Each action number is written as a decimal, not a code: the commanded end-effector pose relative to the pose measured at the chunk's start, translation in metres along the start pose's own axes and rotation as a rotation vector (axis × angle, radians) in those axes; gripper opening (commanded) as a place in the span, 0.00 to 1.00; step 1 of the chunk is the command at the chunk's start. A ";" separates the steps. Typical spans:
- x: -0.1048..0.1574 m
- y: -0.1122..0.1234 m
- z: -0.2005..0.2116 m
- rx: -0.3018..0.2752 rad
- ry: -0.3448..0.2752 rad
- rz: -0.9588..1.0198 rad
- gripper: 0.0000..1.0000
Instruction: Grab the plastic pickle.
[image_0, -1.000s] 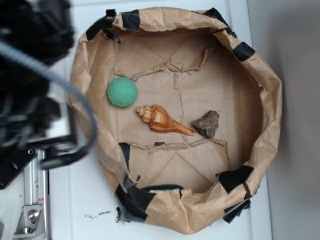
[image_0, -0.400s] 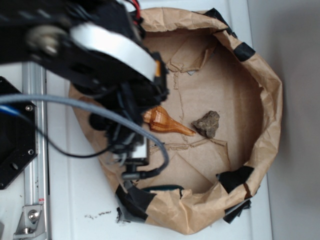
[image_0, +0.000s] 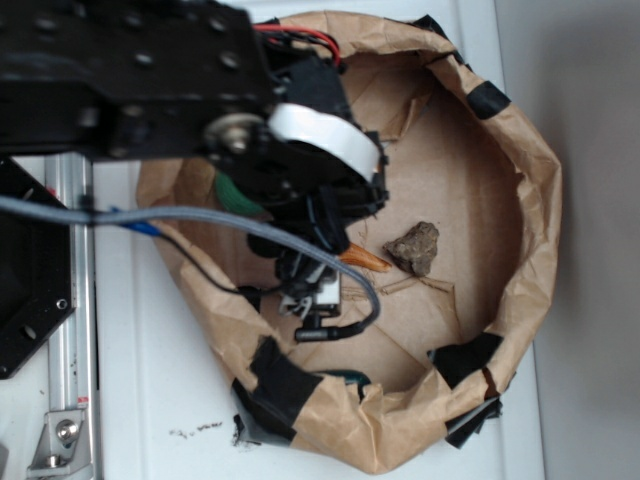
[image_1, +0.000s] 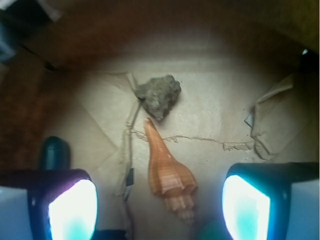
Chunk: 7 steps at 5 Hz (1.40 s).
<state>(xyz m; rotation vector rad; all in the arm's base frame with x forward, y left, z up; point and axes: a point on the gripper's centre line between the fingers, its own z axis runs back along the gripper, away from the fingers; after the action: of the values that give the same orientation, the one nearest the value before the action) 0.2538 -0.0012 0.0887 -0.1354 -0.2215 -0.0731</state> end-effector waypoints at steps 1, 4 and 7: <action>0.000 -0.061 -0.005 -0.029 -0.042 -0.217 1.00; -0.013 -0.105 -0.062 -0.125 0.052 -0.270 1.00; -0.007 -0.126 -0.073 -0.124 0.057 -0.347 1.00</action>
<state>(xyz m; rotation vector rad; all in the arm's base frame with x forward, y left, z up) 0.2594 -0.1153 0.0290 -0.2087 -0.1774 -0.3668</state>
